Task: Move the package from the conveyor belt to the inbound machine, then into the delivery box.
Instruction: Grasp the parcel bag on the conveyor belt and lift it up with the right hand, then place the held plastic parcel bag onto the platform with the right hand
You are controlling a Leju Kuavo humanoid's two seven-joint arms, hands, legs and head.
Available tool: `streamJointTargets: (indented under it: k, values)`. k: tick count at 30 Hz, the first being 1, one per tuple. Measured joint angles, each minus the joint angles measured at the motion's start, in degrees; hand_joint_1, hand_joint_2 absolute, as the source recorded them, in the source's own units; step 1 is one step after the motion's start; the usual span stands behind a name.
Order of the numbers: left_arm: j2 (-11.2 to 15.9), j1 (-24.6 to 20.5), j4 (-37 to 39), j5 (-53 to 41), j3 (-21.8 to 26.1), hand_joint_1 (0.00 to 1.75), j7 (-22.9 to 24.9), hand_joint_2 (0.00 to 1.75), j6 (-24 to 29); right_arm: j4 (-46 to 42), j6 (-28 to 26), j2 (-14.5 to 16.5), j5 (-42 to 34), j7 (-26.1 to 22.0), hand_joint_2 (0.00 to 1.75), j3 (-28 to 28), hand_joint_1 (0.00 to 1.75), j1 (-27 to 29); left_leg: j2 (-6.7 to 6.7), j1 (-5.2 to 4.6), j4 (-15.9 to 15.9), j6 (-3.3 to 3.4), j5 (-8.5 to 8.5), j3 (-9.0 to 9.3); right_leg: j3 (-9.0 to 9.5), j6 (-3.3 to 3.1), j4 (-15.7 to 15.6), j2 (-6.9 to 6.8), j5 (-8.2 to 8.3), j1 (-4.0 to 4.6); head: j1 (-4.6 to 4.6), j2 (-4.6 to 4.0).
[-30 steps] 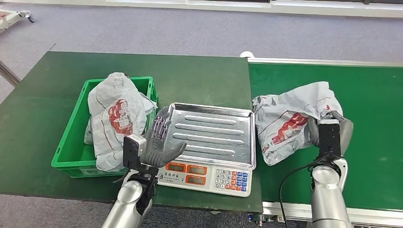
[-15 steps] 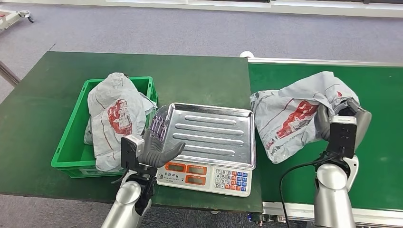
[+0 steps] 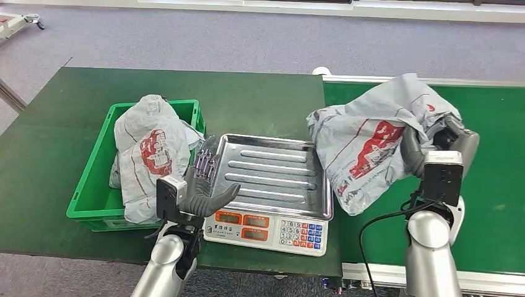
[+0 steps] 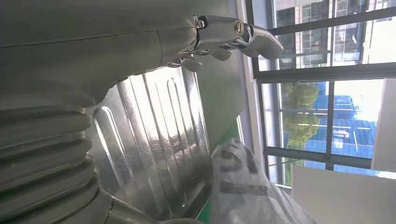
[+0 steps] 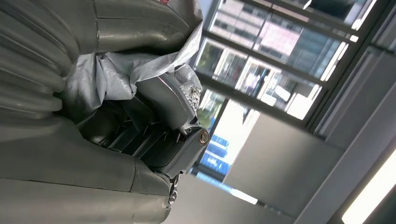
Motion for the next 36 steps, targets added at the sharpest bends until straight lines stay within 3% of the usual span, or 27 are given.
streamJointTargets:
  k: [10,21,30,34,36]
  values:
    - [-0.1,-0.4,0.22,0.0,0.29,0.0,0.0,1.75,-0.02,0.02,0.17,0.38,0.02,-0.02,1.75,3.08,1.75,0.0,-0.01,0.0,0.0,0.0,0.0,-0.01,0.0,0.0,0.0,0.0,0.0,-0.01,0.0,0.0]
    - [-0.37,-0.22,-0.46,0.02,0.77,0.0,0.16,1.75,0.42,6.45,2.2,4.7,-5.47,-1.18,1.75,21.88,1.75,-0.54,-0.06,0.13,-0.03,-0.12,0.07,-0.05,-0.02,-0.06,0.02,-0.07,-0.03,0.14,-0.01,0.0]
    - [-0.37,0.44,-1.28,-0.19,1.4,0.0,0.15,1.75,0.4,8.83,3.27,5.62,-8.61,-1.64,1.75,26.52,1.75,0.11,-0.11,0.15,-0.02,-0.11,0.06,-0.07,-0.02,-0.05,0.01,-0.09,-0.03,0.08,0.01,0.0]
    - [-0.37,0.53,-1.3,-0.24,1.45,0.0,0.15,1.75,0.33,8.81,4.41,5.78,-8.69,-0.84,1.75,27.33,0.06,1.18,-0.11,0.15,-0.02,-0.12,0.06,-0.06,-0.03,-0.05,0.01,-0.09,-0.03,0.09,-0.01,0.0]
    - [-0.37,0.59,-1.3,-0.26,1.45,0.0,0.15,1.75,0.33,8.81,5.44,5.79,-9.17,-0.16,1.75,27.56,0.0,1.79,-0.1,0.15,-0.02,-0.12,0.06,-0.06,-0.03,-0.05,0.01,-0.08,-0.03,0.1,-0.01,0.0]
